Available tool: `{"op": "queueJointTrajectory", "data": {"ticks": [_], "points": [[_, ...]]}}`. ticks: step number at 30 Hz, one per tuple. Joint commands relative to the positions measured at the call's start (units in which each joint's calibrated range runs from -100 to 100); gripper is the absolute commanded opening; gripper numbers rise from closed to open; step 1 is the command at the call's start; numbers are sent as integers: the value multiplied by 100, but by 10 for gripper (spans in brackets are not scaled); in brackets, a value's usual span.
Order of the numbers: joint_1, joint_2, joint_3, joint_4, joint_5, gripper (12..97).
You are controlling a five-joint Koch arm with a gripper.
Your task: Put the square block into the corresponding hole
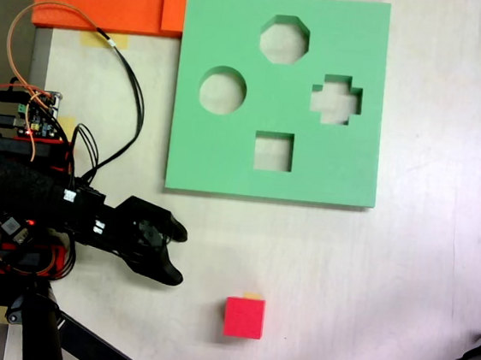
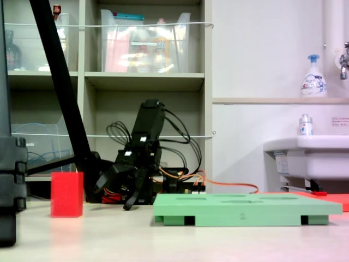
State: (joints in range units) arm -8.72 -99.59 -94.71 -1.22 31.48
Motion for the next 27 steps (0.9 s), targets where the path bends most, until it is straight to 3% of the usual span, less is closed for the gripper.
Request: {"op": "queueJointTrajectory", "data": {"ticks": [1,6,8,10,16,21,27], "points": [[-93,-41,1355,-3310,542,454],[-83,-41,3429,-5525,816,441],[-39,-41,4087,-5939,845,440],[-93,-41,4695,-6141,943,374],[-107,1034,6380,-6864,689,381],[-151,4121,9261,-9107,371,566],[-259,5532,10249,-9107,269,709]]}}
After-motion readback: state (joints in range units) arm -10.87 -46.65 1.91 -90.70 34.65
